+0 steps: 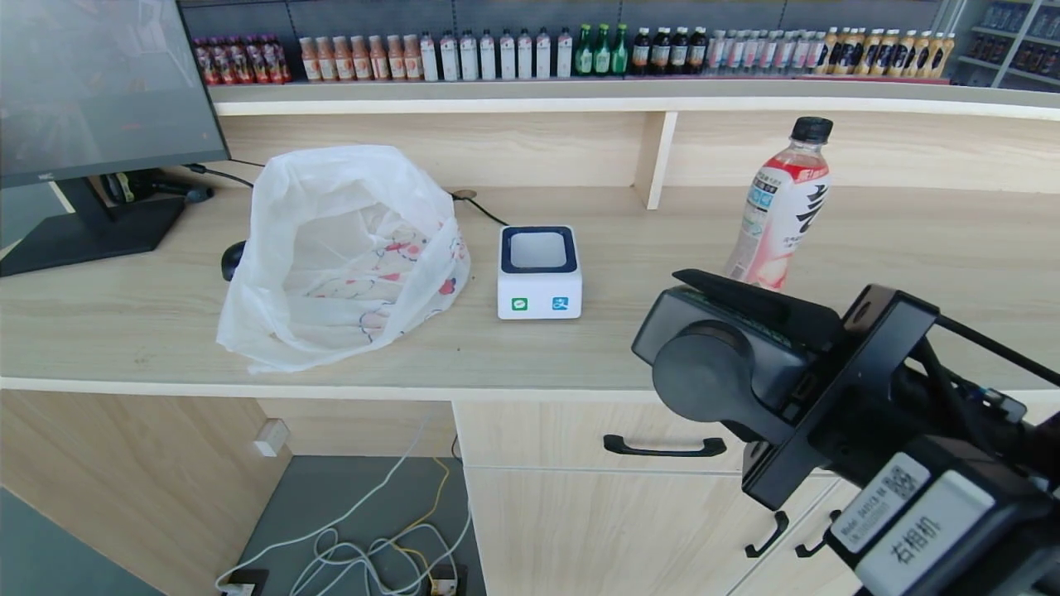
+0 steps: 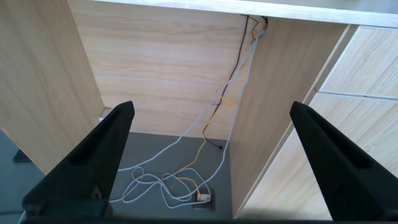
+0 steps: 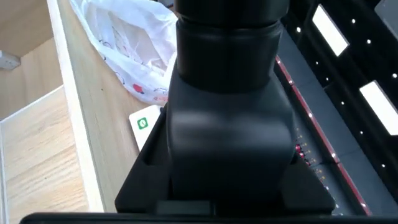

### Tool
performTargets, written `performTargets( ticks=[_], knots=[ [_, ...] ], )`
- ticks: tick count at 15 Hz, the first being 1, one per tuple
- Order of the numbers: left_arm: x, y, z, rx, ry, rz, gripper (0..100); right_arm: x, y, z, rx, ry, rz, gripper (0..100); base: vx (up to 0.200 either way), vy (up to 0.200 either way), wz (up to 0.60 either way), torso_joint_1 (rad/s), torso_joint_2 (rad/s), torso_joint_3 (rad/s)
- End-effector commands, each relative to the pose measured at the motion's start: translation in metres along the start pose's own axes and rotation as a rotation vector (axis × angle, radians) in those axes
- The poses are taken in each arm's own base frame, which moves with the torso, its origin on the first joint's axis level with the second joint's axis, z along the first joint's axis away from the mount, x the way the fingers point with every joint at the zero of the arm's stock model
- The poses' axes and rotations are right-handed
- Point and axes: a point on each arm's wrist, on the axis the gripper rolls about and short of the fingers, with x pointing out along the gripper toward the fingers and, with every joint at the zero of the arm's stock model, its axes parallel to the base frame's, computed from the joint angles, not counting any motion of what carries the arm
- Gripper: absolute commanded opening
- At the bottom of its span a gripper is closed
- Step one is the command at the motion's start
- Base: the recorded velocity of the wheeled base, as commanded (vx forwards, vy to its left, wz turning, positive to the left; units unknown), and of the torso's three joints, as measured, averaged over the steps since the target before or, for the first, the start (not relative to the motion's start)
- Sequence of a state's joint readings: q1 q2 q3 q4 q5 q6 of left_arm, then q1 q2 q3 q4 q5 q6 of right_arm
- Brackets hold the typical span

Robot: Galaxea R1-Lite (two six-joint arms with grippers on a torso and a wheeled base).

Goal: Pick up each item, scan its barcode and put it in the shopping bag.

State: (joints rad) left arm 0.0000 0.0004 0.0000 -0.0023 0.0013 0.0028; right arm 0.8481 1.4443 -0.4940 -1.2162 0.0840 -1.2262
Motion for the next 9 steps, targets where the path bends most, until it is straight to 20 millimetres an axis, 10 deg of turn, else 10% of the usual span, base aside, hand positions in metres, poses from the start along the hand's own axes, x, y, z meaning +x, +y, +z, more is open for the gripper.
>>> performTargets(
  ticks=[1,9],
  knots=[
    [0.000,0.000,0.000,0.000,-0.001,0.000,100,-0.004,-0.005,0.004,-0.022,-0.034,-0.012,0,0.000,0.000,0.00,0.000,0.00,0.000],
    [0.000,0.000,0.000,0.000,-0.001,-0.001,100,0.000,-0.009,0.002,-0.190,-0.102,-0.010,0,0.000,0.000,0.00,0.000,0.00,0.000]
  ],
)
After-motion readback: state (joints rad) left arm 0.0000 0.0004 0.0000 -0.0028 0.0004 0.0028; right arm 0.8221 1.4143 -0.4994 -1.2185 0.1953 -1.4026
